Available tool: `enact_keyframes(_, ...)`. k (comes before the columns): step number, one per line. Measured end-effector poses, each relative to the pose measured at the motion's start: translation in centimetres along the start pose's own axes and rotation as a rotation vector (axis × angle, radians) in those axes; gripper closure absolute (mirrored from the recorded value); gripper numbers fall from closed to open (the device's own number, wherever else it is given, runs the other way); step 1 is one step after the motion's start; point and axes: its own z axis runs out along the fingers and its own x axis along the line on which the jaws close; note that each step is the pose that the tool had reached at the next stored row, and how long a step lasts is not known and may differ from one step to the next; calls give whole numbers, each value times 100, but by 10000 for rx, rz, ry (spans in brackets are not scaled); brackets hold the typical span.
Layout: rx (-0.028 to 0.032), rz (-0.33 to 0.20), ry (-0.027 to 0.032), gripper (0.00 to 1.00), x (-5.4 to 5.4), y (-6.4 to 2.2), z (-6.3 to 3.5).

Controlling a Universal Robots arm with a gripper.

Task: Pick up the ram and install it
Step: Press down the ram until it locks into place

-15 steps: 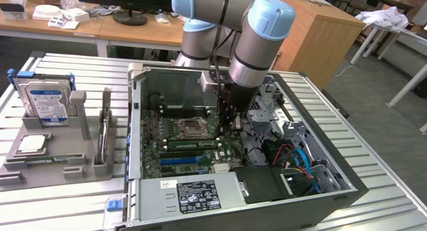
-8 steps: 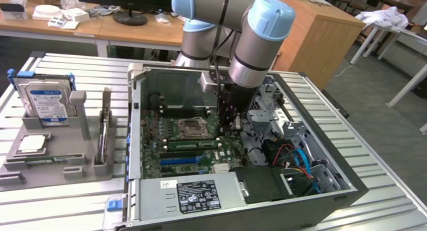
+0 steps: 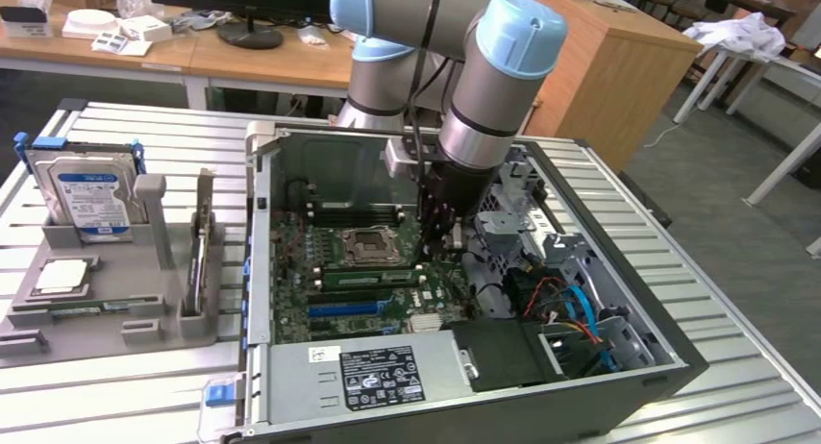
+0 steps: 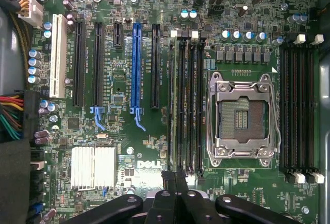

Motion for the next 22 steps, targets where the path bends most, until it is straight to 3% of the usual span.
enact_keyframes(22, 2, 0, -3, 89, -12, -3, 56)
